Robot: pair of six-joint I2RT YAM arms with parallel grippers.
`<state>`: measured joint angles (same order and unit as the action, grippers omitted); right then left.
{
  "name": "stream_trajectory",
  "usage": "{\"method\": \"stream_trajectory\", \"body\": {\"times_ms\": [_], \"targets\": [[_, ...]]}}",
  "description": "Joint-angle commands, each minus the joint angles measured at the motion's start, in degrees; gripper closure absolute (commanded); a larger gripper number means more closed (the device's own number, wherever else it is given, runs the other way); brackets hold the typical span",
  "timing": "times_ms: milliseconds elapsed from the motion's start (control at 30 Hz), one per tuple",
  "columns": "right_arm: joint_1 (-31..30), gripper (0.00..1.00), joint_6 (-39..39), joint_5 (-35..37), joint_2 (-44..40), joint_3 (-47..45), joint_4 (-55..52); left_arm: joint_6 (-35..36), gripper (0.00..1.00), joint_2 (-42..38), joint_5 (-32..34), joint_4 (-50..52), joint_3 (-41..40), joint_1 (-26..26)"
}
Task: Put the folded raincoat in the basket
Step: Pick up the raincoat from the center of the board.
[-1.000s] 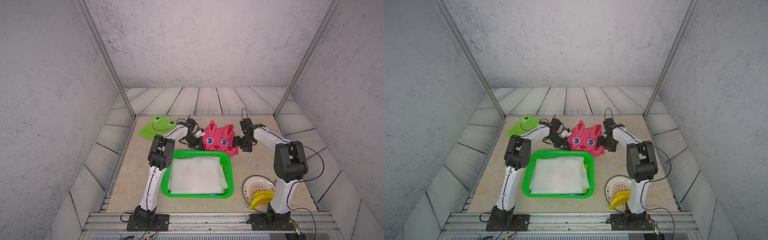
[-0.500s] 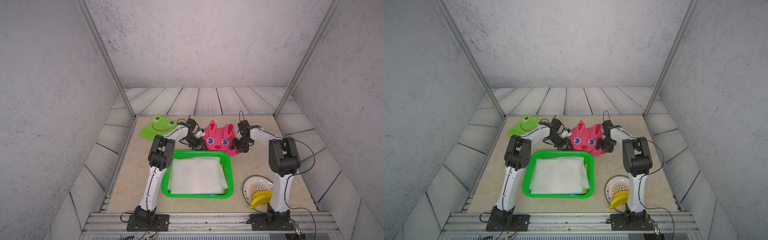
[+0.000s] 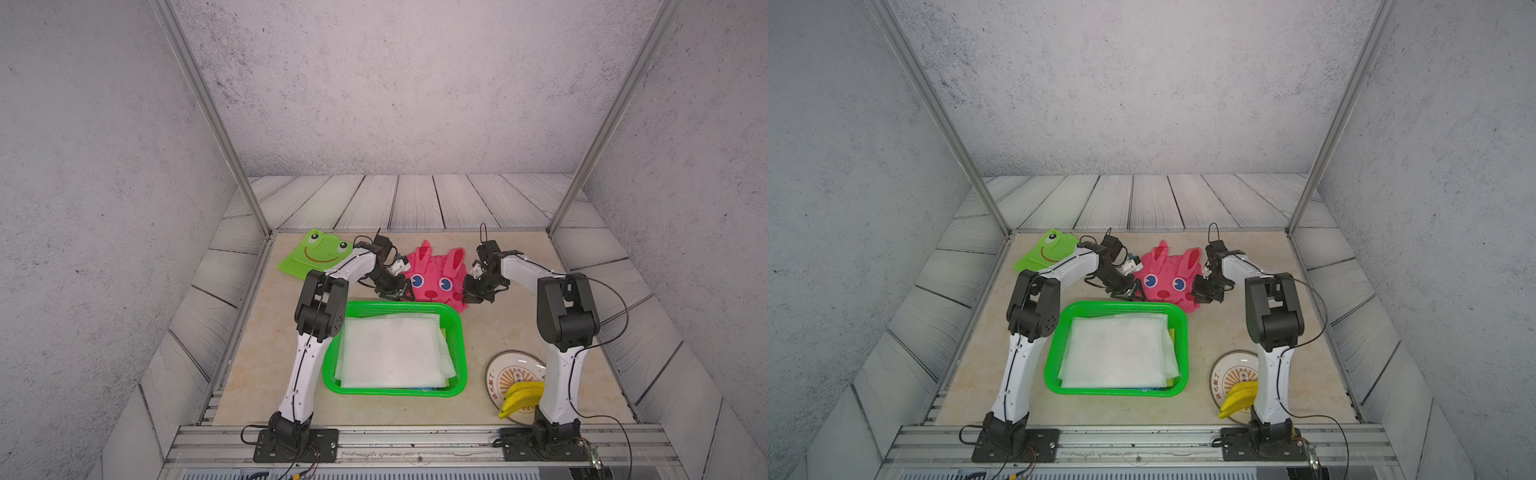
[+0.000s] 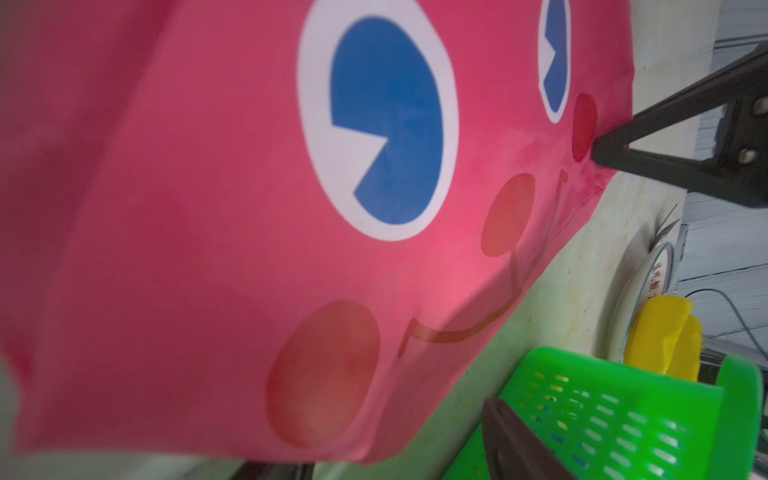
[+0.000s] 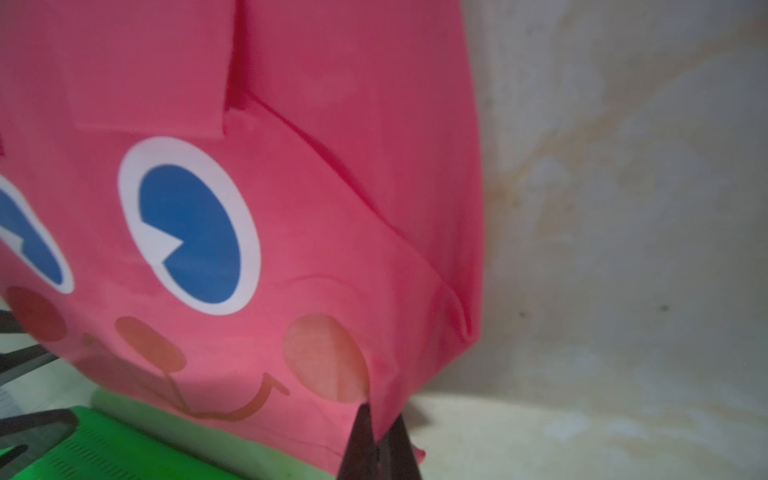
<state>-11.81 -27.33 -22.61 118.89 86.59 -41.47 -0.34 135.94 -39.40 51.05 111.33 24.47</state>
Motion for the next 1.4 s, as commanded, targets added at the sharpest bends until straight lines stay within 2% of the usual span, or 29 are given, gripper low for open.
{"method": "stream_trajectory", "body": {"times_ms": [0, 233, 300, 367, 500, 600, 667, 767, 967, 1133, 1367], "targets": [[0.1, 1.0, -6.4, -6.8, -4.7, 3.1, 2.0, 5.9, 0.28, -5.2, 4.2, 3.0, 1.6, -0.2], [0.3, 1.0, -22.0, -15.9, -6.4, 3.9, 13.1, 16.0, 0.2, -10.5, 14.9, 6.1, 3.1, -1.9], [0.3, 1.0, -26.4, -18.2, -5.3, 3.8, 16.8, 17.9, 0.12, -12.0, 15.9, 6.5, 3.0, -3.1], [0.2, 1.0, -30.8, -19.9, -4.2, 3.5, 20.2, 19.7, 0.01, -14.4, 14.5, 5.5, 1.8, -4.3], [-0.2, 1.0, -38.0, -22.0, -2.3, 2.5, 26.7, 25.3, 0.0, -22.2, 9.6, -2.8, -6.0, -5.1], [-0.4, 1.0, -40.2, -23.0, -1.3, 3.0, 28.1, 32.3, 0.0, -27.9, 5.7, -14.7, -15.8, -5.0], [-0.5, 1.0, -41.7, -23.5, -1.1, 3.0, 29.3, 38.0, 0.0, -29.8, 3.0, -19.1, -19.9, -5.0], [-0.8, 1.0, -43.1, -24.2, -1.1, 3.1, 30.0, 44.7, 0.0, -27.2, 0.2, -15.2, -17.4, -5.0], [-1.5, 1.0, -45.7, -25.4, -1.7, 2.7, 31.4, 49.5, 0.0, -23.0, 1.1, -19.1, -16.1, -4.9], [-2.2, 1.0, -46.7, -27.0, -2.9, 2.7, 32.2, 50.9, 0.01, -19.4, 3.0, -21.3, -13.6, -4.8], [-3.0, 1.0, -46.7, -28.4, -5.6, 1.3, 32.2, 53.5, 0.03, -17.0, 6.6, -27.4, -14.5, -4.2]]}}
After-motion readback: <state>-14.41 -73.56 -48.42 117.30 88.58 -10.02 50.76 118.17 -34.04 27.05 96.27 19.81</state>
